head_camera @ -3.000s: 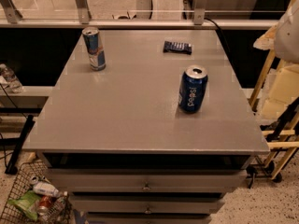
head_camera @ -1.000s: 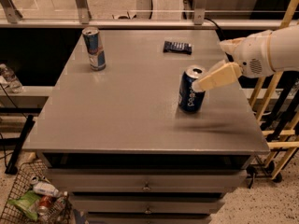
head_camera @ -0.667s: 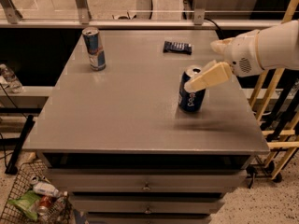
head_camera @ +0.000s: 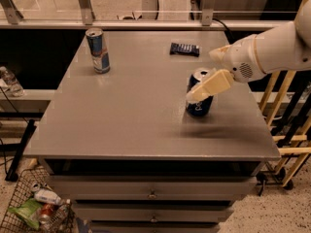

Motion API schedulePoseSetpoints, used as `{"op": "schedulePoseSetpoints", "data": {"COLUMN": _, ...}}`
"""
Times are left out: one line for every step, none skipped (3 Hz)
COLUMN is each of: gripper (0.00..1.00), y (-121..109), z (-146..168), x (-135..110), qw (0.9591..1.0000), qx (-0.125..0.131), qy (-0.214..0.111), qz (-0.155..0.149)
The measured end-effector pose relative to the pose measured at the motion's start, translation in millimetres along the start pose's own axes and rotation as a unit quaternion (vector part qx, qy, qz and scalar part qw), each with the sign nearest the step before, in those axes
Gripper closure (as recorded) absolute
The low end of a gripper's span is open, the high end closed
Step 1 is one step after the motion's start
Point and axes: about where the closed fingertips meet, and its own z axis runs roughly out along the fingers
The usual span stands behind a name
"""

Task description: Move pepsi can near rxbar blueberry

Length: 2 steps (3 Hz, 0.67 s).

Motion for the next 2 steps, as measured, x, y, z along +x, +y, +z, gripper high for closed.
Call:
{"op": "schedulePoseSetpoints", "data": {"gripper": 0.18, "y": 3.9, "z": 4.0, "x": 4.3, "qw": 0.9999, "qx": -0.009, "qy": 0.008, "qz": 0.002}}
{"op": "schedulePoseSetpoints", "data": {"gripper": 0.41, "y": 5.0, "z": 4.6, "x": 8.5, "qw": 0.9998, "qx": -0.012, "qy": 0.012, "qz": 0.005}}
